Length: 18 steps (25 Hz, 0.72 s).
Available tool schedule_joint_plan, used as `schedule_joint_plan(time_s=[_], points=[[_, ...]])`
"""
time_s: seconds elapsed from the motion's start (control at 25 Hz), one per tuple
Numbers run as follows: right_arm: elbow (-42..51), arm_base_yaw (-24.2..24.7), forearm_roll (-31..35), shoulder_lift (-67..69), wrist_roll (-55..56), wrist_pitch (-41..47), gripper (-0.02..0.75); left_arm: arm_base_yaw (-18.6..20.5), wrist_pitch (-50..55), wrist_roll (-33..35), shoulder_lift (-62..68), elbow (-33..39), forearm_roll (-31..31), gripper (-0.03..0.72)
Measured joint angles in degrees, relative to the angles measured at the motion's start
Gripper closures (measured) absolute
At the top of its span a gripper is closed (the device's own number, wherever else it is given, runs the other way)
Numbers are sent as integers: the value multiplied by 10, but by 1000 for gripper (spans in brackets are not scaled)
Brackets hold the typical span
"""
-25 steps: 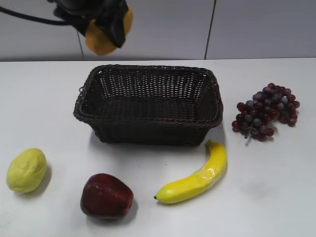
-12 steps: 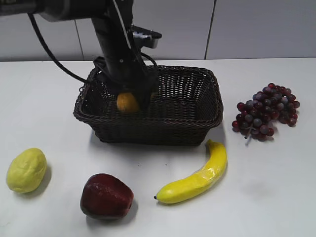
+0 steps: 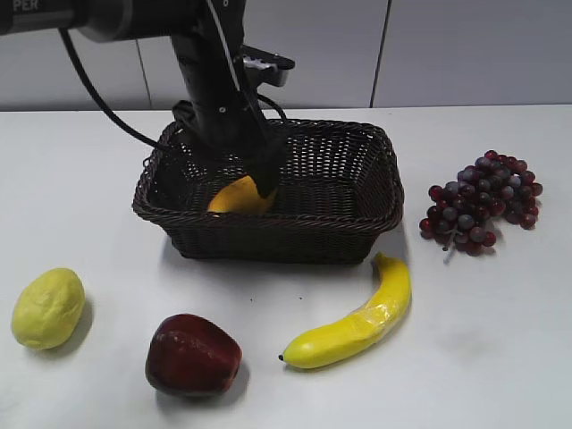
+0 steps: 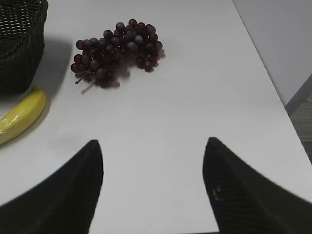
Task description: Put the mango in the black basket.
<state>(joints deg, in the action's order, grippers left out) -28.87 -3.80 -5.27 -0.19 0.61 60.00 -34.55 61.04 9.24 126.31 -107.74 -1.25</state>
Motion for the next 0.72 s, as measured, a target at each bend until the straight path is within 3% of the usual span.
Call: schedule_joint_plan(time_s=[0.24,0.36,0.56,0.72], points=[[0,0,0,0,0,0,239,3,53,0,-62,-42,71,5],[0,0,0,0,0,0,239,22,74,0,-113,-47,104,18],[0,0,0,0,0,0,239,112,79,-4,-189,-41,107,38],[0,0,0,0,0,0,239,202,81,-10,-264,17,86,62]])
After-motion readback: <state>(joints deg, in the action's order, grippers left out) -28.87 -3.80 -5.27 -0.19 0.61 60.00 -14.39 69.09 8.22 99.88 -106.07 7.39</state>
